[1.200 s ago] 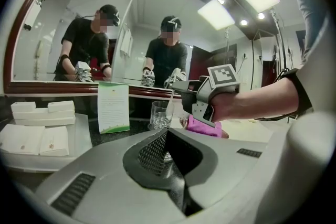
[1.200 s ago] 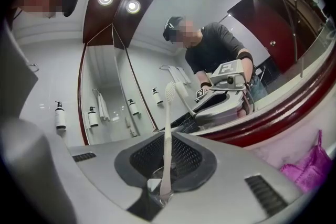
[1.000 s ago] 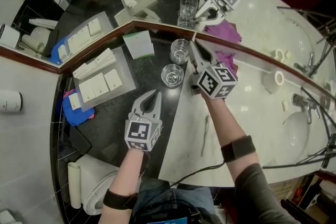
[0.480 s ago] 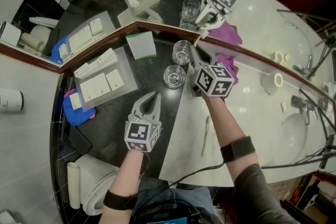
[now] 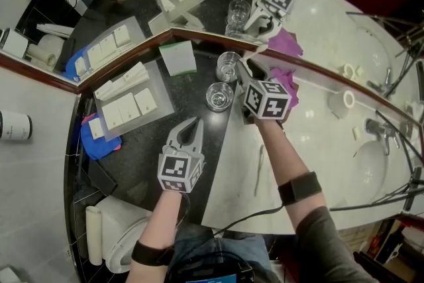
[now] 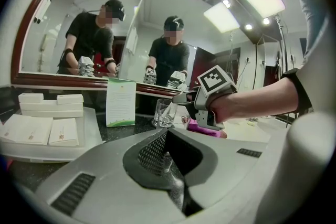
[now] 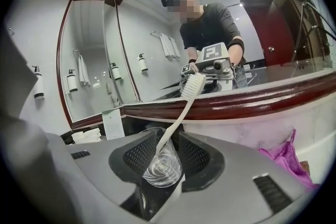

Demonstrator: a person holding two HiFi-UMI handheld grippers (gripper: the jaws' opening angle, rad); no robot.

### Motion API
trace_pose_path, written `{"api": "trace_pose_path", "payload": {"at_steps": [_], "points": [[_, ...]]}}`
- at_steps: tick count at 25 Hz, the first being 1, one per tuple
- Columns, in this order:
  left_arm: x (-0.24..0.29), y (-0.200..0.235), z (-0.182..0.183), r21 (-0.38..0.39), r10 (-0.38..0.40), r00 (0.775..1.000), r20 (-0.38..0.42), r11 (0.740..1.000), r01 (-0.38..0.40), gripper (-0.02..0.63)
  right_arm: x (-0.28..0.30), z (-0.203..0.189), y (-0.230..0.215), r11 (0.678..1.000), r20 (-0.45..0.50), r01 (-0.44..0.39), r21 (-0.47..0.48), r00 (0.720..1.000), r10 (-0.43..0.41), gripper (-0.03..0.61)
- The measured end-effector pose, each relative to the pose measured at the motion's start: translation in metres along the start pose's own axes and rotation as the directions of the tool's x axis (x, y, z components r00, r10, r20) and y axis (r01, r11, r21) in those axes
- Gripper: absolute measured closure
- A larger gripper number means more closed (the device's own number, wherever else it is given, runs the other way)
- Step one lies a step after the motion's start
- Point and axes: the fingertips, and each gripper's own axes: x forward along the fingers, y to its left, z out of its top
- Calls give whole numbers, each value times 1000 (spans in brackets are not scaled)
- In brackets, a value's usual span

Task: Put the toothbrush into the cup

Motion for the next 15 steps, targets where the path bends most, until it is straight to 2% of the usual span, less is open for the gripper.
{"api": "trace_pose_path", "payload": {"at_steps": [9,15], "points": [[-11,-1,2,-9,4,1000,2,1000,-4,611,-13,-1,1,1000,-9,7,22,1000,-6,428],[-32,-11,14,0,3,1000,-13,1000,-3,611,-57,16,15,999,1,-34,36,999,34,429]]}}
